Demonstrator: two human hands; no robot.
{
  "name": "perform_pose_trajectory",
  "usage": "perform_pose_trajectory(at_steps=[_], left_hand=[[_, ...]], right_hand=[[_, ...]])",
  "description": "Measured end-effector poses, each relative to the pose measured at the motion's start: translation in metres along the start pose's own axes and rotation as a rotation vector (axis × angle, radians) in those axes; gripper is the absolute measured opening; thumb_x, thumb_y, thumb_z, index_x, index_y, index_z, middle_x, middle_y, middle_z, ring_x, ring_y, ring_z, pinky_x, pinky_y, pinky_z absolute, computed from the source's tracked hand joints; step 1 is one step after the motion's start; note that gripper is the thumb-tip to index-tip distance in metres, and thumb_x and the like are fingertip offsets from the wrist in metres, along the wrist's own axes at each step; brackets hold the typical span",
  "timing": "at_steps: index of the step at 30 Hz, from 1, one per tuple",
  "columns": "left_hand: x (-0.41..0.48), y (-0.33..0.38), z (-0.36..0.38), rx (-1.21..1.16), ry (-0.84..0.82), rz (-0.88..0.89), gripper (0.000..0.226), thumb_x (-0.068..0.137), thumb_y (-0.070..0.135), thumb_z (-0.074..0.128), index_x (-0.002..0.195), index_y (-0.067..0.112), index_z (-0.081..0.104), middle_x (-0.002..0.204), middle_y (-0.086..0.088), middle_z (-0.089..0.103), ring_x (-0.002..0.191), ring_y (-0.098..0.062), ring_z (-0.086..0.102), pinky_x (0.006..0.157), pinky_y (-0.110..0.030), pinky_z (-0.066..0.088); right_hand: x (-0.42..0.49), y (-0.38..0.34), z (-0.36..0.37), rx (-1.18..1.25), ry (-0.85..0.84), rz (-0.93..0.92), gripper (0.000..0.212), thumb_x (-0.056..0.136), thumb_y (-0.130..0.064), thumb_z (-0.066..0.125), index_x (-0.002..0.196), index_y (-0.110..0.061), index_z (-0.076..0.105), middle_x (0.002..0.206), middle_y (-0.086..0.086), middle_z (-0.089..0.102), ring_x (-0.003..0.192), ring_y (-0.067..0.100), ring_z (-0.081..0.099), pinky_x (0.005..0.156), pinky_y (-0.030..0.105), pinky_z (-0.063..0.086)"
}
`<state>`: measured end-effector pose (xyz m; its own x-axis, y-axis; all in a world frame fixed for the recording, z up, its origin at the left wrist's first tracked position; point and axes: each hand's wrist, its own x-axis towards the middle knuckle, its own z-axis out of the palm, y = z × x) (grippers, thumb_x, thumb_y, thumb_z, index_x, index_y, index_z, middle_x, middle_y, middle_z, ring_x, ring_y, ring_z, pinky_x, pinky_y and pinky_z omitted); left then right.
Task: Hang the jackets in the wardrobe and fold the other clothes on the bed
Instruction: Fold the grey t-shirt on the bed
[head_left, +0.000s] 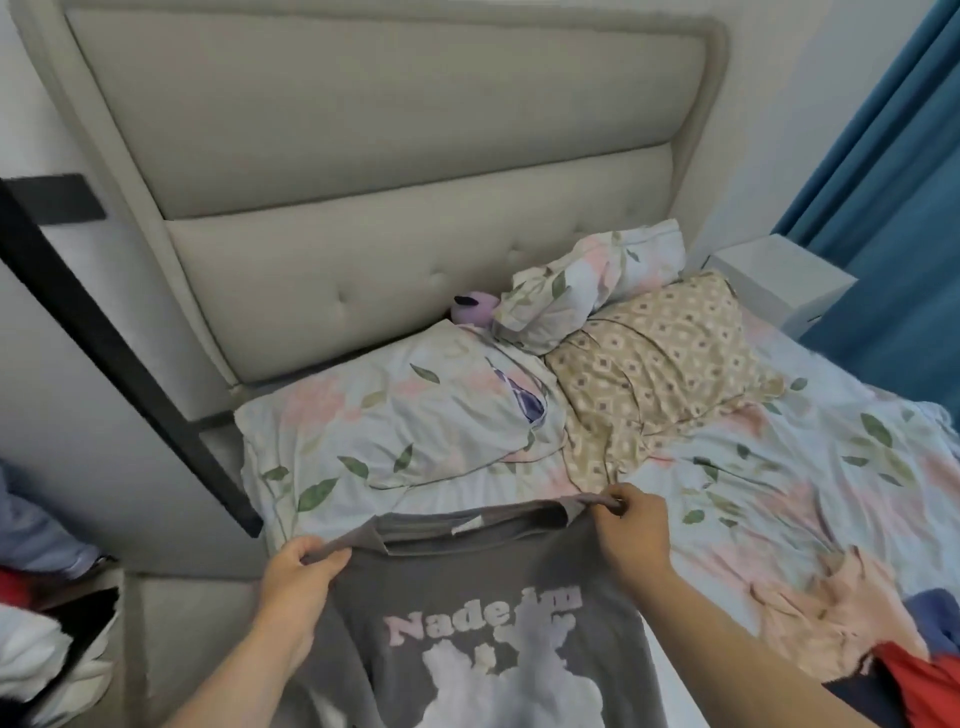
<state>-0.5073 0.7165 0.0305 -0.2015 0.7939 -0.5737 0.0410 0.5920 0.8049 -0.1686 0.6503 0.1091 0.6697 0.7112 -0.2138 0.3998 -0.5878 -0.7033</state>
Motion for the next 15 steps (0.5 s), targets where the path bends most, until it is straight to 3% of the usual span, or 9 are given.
perform_pose_trajectory(at_steps=[3, 6, 9, 11, 13, 15], left_hand=[[0.084, -0.020, 0.025, 0.064, 0.079, 0.062, 0.017, 0.089, 0.016, 0.067, 0.080, 0.007, 0.056, 0.077, -0.012, 0.059, 0.072, -0.024, 0.055, 0.068, -0.036, 0.043], [0.150, -0.026, 0.050, 0.155, 0.132, 0.137, 0.023, 0.092, 0.021, 0.061, 0.073, 0.011, 0.053, 0.071, -0.010, 0.055, 0.069, -0.025, 0.053, 0.062, -0.034, 0.039], [0.211, -0.039, 0.070, 0.273, 0.189, 0.211, 0.036, 0.092, 0.024, 0.059, 0.061, 0.010, 0.045, 0.075, -0.030, 0.056, 0.072, -0.042, 0.058, 0.063, -0.043, 0.047], [0.239, -0.044, 0.084, 0.380, 0.222, 0.268, 0.035, 0.088, 0.029, 0.063, 0.063, 0.010, 0.047, 0.090, -0.033, 0.058, 0.080, -0.047, 0.058, 0.067, -0.047, 0.049], [0.259, -0.050, 0.098, 0.485, 0.281, 0.353, 0.031, 0.078, 0.033, 0.075, 0.079, 0.009, 0.054, 0.103, -0.024, 0.056, 0.089, -0.041, 0.056, 0.076, -0.047, 0.050], [0.273, -0.066, 0.106, 0.574, 0.319, 0.482, 0.055, 0.067, 0.031, 0.086, 0.104, 0.004, 0.055, 0.117, -0.021, 0.049, 0.099, -0.039, 0.052, 0.086, -0.047, 0.049]], right_hand=[[0.058, 0.009, 0.076, -0.063, 0.040, -0.013, 0.022, 0.083, -0.014, 0.059, 0.062, -0.018, 0.061, 0.074, 0.011, 0.064, 0.074, 0.032, 0.058, 0.063, 0.038, 0.053], [0.108, 0.017, 0.140, -0.068, 0.037, -0.038, 0.026, 0.084, -0.015, 0.062, 0.060, -0.013, 0.053, 0.074, 0.016, 0.060, 0.071, 0.029, 0.053, 0.057, 0.027, 0.038], [0.164, 0.031, 0.201, -0.145, 0.022, -0.018, 0.022, 0.086, -0.024, 0.062, 0.070, -0.010, 0.056, 0.087, 0.021, 0.062, 0.086, 0.034, 0.056, 0.076, 0.038, 0.045], [0.197, 0.041, 0.235, -0.216, 0.044, 0.001, 0.025, 0.086, -0.034, 0.062, 0.088, -0.009, 0.060, 0.113, 0.025, 0.059, 0.103, 0.038, 0.053, 0.090, 0.039, 0.042], [0.224, 0.051, 0.264, -0.215, 0.040, 0.013, 0.055, 0.083, -0.048, 0.066, 0.123, -0.012, 0.053, 0.144, 0.020, 0.035, 0.128, 0.037, 0.041, 0.103, 0.039, 0.036], [0.244, 0.069, 0.288, -0.263, -0.001, -0.030, 0.094, 0.077, -0.062, 0.069, 0.150, -0.024, 0.024, 0.161, 0.011, 0.006, 0.144, 0.037, 0.023, 0.113, 0.043, 0.029]])
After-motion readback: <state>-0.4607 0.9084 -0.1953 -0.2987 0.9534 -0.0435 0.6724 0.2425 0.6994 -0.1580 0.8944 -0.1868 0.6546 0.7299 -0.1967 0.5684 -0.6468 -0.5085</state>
